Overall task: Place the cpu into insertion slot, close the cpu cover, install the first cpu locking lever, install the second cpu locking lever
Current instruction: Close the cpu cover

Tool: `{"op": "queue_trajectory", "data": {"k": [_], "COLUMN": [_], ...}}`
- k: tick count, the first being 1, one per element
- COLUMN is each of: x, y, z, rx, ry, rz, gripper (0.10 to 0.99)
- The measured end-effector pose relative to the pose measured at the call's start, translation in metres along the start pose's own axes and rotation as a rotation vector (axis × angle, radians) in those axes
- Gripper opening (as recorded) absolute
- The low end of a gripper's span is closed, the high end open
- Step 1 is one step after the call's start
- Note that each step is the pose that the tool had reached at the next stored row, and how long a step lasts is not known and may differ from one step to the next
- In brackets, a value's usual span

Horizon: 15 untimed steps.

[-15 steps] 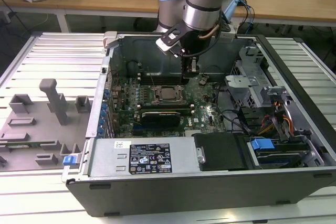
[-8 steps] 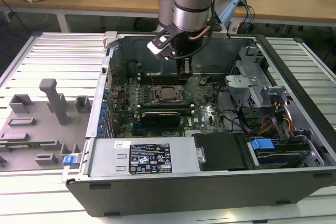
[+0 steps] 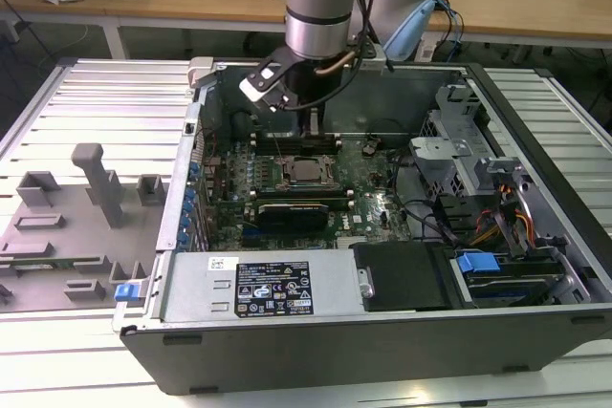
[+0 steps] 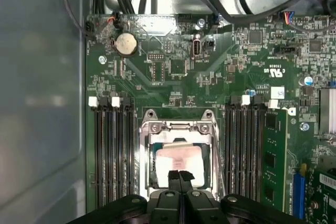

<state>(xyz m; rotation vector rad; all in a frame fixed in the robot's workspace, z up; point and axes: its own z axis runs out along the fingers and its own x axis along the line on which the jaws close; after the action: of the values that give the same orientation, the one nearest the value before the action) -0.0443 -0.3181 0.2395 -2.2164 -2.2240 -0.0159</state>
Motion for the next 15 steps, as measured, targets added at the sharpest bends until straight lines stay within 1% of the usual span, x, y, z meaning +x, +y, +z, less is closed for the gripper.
{"op": "queue_trajectory", "data": {"k": [4,7,14,15], "x": [-0.0006,-0.0006,-0.0006,-0.0006], "y": [-0.0004,-0.0004,-0.0004,-0.0004], "z": [0.0003,0.0003,0.0004,0.0004], "rx": [0.000,0.001,0.003,0.003], "ry": [-0.0006,-0.0022,-0.0085,-0.0090], "rz": [-0.003,-0.065,-0.296,-0.315], "gripper": [0.106,0.106,0.106,0.106]}}
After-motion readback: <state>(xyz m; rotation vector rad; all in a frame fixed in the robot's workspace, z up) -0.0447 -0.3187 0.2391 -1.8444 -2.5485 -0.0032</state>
